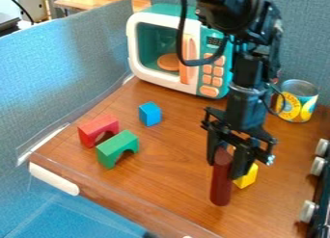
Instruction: Moved the brown cylinder from left side of the table to the right side of the table
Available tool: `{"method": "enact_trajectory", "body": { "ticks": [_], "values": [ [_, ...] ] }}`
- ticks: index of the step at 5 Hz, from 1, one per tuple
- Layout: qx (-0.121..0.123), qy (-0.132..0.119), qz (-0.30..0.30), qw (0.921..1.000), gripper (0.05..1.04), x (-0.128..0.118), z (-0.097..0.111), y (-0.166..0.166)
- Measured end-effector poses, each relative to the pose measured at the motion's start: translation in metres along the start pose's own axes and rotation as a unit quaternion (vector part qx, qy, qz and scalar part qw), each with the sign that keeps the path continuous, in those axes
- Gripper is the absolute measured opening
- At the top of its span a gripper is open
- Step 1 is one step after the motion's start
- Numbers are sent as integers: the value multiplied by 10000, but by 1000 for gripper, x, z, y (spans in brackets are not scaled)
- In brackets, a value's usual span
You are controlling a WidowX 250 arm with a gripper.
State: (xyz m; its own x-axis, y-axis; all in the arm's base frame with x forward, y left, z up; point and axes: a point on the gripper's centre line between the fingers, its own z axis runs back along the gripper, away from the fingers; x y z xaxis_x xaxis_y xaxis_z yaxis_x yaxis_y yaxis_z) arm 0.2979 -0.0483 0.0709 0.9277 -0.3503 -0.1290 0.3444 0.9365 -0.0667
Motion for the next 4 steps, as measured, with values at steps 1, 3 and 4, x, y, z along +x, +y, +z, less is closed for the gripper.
{"method": "enact_trajectory", "body": {
  "ticks": [1,3,4],
  "values": [
    [48,6,-95,9999,536,0,-2,-4],
    [-141,-288,-297,9990,536,2,-18,-11],
    [-145,-429,-343,9984,536,6,-18,-10]
  ]
}}
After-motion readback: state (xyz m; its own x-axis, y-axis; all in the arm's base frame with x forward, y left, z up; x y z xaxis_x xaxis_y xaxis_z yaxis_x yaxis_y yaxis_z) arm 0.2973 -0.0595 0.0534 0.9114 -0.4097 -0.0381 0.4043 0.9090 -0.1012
